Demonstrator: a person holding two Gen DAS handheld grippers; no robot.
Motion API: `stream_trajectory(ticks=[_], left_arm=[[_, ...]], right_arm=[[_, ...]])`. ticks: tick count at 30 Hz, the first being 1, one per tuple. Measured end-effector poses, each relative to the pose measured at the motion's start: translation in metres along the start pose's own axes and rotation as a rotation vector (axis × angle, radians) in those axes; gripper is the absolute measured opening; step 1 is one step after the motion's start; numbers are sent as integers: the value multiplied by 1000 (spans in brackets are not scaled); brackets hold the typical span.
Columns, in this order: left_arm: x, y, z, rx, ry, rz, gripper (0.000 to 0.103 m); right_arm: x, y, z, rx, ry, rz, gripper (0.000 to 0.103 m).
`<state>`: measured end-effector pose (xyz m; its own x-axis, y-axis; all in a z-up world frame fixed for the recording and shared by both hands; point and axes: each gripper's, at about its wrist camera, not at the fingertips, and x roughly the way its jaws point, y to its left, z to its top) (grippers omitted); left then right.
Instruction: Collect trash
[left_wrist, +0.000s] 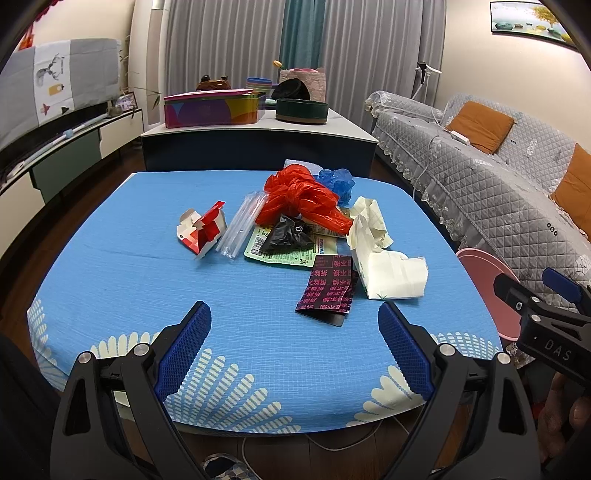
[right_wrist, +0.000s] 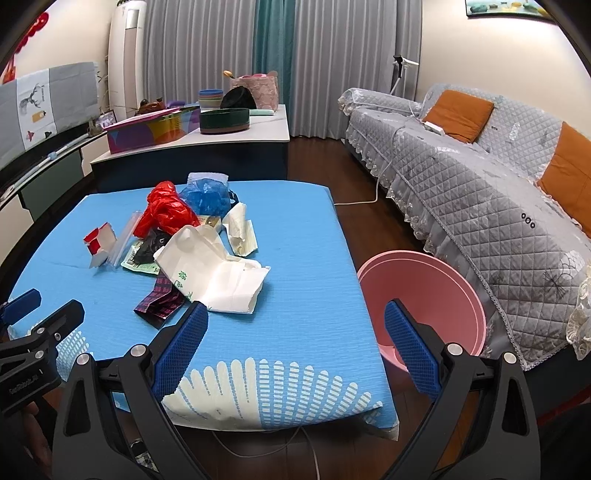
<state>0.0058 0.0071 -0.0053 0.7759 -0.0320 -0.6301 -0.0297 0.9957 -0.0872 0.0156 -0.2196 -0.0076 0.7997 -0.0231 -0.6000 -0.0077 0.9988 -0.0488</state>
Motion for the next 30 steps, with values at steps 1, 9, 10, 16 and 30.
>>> stream_trajectory(ticks=[1, 9, 10, 16, 30], left_arm=[[0, 0, 0, 0, 0, -1, 89], [0, 2, 1, -6, -1, 2, 89], [0, 2, 0, -6, -1, 3, 89], [1, 2, 0, -9, 1, 1, 89], [20, -4, -1, -22, 46, -14, 65]], right_arm=[[0, 0, 1, 1, 1, 2, 94], [0, 2, 1, 0, 5, 29, 93], [1, 2, 1, 2, 6, 33, 92], [1, -3, 3, 46, 11, 70, 81], [25, 0, 4, 107, 36, 216, 42]])
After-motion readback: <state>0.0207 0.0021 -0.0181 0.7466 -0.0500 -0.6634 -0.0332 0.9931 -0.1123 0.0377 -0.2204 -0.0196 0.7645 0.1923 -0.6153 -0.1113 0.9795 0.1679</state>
